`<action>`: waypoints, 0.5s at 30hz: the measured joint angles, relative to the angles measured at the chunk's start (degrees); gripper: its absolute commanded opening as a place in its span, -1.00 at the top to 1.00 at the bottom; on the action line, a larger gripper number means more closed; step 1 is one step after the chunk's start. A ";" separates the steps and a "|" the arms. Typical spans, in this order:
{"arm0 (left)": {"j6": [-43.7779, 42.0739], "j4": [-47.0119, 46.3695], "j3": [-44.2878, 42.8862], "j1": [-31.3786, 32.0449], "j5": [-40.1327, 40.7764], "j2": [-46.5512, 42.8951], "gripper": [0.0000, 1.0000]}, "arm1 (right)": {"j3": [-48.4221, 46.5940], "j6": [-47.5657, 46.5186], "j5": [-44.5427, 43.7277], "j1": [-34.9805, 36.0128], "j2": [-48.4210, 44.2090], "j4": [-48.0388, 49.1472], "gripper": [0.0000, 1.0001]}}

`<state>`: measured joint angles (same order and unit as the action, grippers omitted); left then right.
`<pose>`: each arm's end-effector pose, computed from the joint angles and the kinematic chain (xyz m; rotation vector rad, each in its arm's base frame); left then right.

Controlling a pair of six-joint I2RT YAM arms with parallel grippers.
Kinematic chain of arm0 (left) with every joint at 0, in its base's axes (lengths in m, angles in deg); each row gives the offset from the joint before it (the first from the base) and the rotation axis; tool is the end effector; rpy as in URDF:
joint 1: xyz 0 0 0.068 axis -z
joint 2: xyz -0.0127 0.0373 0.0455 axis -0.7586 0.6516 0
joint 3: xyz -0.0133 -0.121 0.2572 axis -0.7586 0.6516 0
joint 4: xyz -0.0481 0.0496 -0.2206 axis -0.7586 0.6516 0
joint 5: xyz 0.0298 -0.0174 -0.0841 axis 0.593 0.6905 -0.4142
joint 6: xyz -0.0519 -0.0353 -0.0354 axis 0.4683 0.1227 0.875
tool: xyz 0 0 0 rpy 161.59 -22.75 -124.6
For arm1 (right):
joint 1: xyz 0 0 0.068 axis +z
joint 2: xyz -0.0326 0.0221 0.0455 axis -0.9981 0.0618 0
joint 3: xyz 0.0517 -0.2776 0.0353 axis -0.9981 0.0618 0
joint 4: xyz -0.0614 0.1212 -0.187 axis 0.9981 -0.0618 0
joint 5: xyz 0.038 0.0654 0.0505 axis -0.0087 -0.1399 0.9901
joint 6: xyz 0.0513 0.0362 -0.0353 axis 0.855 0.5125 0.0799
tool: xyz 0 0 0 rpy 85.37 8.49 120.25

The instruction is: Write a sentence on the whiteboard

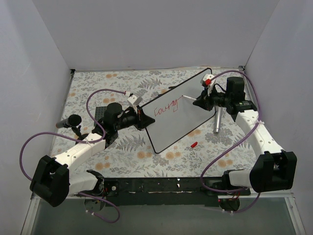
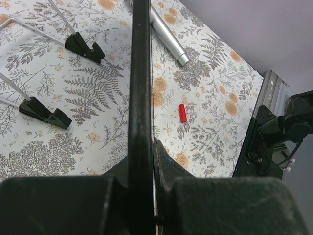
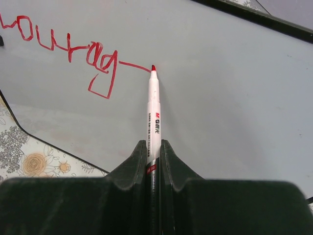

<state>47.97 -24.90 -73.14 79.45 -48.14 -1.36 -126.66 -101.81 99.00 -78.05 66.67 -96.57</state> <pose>0.1985 -0.1518 0.2830 0.0226 2.0859 -1.4802 0.2585 0.0799 0.3310 -1.0160 1.6834 0.5744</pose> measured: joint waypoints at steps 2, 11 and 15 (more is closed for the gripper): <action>0.02 0.02 0.00 0.00 0.00 0.00 1.00 | -0.24 0.07 0.24 0.02 0.22 -0.02 0.97; 0.15 0.07 0.00 -0.02 0.07 0.00 1.00 | -0.46 0.02 1.25 1.49 0.63 -0.04 0.97; 0.15 0.09 0.00 -0.02 0.07 0.00 1.00 | -0.46 -0.24 1.53 2.47 0.63 -0.13 0.97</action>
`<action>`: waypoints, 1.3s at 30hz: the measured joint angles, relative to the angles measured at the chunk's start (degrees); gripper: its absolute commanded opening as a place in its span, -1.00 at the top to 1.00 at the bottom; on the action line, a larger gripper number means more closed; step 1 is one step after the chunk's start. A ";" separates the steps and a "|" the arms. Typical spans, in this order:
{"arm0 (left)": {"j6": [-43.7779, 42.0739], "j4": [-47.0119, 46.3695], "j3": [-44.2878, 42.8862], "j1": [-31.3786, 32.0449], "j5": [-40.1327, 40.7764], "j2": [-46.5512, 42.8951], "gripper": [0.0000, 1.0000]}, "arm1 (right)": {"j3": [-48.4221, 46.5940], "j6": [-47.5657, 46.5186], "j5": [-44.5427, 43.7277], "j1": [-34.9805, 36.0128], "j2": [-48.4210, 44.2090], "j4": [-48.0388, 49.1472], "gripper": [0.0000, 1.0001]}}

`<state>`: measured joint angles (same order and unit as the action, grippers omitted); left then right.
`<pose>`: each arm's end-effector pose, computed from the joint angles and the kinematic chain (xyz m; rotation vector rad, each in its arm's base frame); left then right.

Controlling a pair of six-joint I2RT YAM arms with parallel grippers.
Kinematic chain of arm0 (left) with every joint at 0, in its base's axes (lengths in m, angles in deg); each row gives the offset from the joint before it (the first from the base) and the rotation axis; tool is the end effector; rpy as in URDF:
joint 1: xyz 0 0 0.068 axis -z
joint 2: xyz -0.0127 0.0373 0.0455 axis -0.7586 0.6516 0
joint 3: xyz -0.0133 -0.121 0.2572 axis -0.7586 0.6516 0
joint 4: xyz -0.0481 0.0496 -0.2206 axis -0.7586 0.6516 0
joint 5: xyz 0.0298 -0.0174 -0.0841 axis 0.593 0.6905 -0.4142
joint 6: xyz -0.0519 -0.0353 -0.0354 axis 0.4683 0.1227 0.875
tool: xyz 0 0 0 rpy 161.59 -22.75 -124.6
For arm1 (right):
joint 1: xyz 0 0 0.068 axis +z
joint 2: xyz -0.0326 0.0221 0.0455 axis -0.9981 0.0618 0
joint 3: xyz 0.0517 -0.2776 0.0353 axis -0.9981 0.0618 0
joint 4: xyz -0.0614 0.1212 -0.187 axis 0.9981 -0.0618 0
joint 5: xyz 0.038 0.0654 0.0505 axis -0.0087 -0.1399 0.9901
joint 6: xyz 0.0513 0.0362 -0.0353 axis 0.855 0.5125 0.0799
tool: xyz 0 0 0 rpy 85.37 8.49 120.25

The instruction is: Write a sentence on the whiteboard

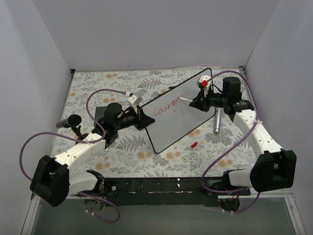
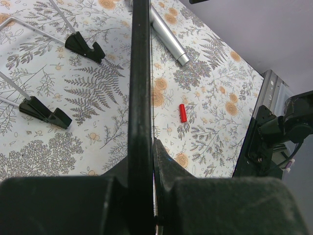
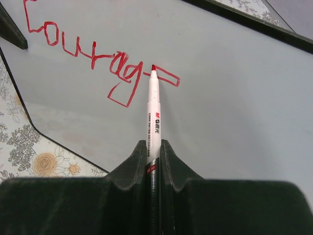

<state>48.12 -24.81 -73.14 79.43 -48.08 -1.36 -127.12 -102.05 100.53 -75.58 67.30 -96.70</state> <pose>0.1986 -0.1517 0.2828 0.0180 2.0880 -1.4802 0.2563 0.0924 0.3312 -1.0690 1.6532 0.6286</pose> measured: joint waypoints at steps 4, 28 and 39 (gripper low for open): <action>-0.02 0.00 0.00 0.00 -0.02 0.00 1.00 | 0.02 -0.44 0.04 0.09 0.00 -0.11 0.97; -0.15 0.46 -0.22 0.02 -0.02 0.00 1.00 | 3.19 -2.80 -1.42 -2.84 -0.94 -1.73 0.97; -0.57 0.48 -0.31 0.04 -0.13 0.00 1.00 | 2.71 -3.08 1.53 -4.26 -6.29 -1.70 0.97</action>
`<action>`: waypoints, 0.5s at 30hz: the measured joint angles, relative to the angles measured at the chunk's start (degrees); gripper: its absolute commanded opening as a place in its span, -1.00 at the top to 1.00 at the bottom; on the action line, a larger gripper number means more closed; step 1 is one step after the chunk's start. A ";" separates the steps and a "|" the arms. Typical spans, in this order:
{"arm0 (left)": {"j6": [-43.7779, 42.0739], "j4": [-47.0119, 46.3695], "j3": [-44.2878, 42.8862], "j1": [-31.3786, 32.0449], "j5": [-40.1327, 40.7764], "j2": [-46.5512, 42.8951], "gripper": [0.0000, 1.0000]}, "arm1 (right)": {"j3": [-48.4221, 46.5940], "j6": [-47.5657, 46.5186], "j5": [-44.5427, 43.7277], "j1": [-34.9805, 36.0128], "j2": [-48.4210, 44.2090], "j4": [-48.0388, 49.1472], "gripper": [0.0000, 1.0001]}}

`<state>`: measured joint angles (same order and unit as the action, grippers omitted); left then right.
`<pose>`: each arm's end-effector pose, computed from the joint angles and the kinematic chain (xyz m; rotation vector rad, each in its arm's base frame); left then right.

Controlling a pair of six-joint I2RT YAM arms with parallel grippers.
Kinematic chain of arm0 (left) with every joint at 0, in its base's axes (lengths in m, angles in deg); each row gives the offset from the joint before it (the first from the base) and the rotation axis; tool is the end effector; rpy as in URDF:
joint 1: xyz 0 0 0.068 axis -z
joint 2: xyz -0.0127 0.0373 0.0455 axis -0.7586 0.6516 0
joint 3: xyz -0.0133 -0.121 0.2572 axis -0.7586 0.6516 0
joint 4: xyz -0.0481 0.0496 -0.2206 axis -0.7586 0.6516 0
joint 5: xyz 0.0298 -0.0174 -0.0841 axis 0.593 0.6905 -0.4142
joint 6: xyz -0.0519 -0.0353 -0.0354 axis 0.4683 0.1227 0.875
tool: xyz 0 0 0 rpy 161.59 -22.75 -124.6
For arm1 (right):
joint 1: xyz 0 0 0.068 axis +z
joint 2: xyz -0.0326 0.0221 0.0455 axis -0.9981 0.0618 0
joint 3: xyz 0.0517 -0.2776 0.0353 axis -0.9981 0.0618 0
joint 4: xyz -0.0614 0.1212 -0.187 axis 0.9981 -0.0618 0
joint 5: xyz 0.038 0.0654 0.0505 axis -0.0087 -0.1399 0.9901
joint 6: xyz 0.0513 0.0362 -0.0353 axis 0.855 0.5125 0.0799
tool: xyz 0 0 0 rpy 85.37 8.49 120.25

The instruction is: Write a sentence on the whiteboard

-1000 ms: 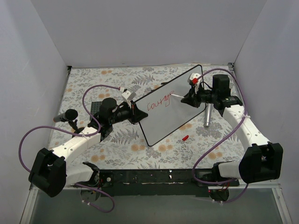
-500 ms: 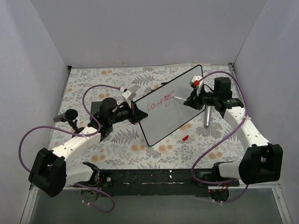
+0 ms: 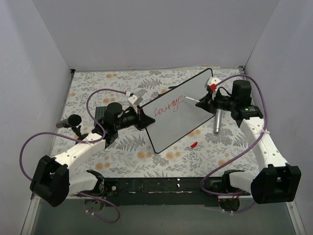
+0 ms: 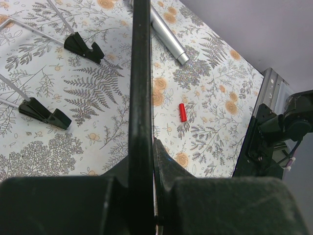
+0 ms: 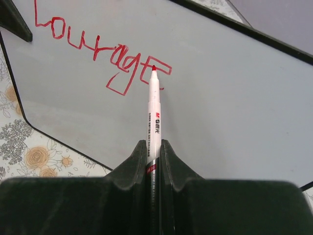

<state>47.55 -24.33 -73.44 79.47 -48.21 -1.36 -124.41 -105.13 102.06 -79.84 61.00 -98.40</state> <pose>0.1985 -0.1520 0.2836 0.0295 2.0890 -1.4759 0.2336 0.0709 0.3393 -1.0572 1.6081 0.5539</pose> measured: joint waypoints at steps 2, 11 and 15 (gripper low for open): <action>-0.07 0.02 -0.02 0.02 -0.04 0.00 1.00 | 0.00 0.13 0.57 -0.66 -1.29 0.24 0.97; -0.72 0.79 -0.44 0.04 -0.22 0.00 1.00 | 2.29 1.62 3.48 -5.90 -2.56 2.19 0.97; -1.14 1.62 -0.87 0.09 -0.31 0.00 1.00 | 4.11 1.68 4.61 -5.90 -3.52 2.62 0.97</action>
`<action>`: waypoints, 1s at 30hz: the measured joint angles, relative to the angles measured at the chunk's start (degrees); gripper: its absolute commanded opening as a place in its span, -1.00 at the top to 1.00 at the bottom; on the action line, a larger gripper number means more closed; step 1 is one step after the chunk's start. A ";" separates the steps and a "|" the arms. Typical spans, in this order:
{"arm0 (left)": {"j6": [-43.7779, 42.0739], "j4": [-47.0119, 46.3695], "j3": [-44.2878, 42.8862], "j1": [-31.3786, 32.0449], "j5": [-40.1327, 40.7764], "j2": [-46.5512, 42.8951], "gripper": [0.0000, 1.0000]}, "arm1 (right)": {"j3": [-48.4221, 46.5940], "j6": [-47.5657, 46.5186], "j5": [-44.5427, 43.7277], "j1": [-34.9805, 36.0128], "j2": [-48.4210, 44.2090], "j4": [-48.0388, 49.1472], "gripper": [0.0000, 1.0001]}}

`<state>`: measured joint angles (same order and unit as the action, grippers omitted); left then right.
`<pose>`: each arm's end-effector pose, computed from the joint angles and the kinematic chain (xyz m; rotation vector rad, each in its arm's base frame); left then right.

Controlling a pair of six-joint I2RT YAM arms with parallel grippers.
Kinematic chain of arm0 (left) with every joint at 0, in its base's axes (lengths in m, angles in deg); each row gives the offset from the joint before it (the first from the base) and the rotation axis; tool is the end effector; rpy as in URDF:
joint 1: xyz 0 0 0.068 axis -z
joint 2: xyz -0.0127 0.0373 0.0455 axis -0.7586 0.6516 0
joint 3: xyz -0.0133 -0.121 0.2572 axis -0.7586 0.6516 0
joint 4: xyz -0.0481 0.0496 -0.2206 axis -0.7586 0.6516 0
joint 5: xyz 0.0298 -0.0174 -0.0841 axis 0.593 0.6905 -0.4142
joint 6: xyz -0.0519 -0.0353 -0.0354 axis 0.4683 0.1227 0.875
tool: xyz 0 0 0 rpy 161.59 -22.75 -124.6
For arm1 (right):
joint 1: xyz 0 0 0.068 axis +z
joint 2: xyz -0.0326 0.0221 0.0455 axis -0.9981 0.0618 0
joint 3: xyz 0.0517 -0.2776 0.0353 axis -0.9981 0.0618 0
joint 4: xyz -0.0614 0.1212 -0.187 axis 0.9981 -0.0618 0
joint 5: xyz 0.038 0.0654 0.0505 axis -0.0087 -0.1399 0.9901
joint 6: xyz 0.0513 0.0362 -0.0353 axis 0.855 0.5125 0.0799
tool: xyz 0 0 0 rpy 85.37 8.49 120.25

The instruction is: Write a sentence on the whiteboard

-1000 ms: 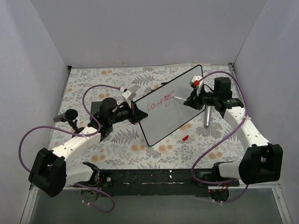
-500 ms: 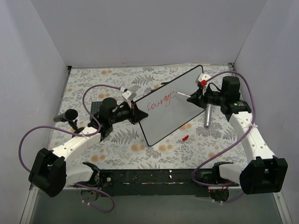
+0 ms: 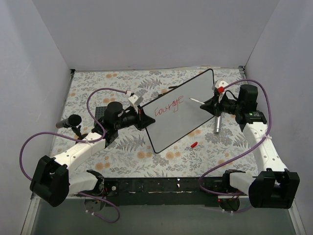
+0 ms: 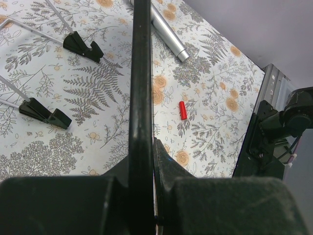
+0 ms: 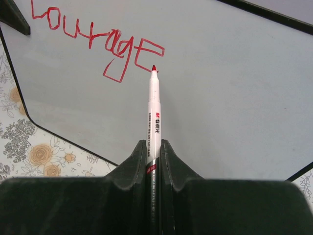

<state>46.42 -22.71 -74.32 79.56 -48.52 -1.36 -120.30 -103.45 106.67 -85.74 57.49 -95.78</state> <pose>0.1983 -0.1526 0.2854 0.0506 2.0981 -1.4665 0.2228 0.0494 0.3354 -0.9858 1.5938 0.5616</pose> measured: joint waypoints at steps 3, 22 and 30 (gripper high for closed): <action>-0.37 0.63 -0.31 0.00 -0.09 0.00 1.00 | 0.94 -0.04 0.83 -0.20 -0.76 0.35 0.97; -1.51 3.19 -1.53 0.00 -0.42 -0.04 1.00 | 3.87 -0.55 4.98 -3.91 -1.70 0.66 0.97; -1.55 3.21 -1.44 0.00 -0.48 -0.26 1.00 | 4.70 -1.44 6.23 -4.61 -5.88 0.52 0.97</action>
<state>44.87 -19.50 -75.76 79.56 -49.00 -1.62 -115.60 -104.89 112.90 -90.36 51.61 -95.26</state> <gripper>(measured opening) 0.033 0.165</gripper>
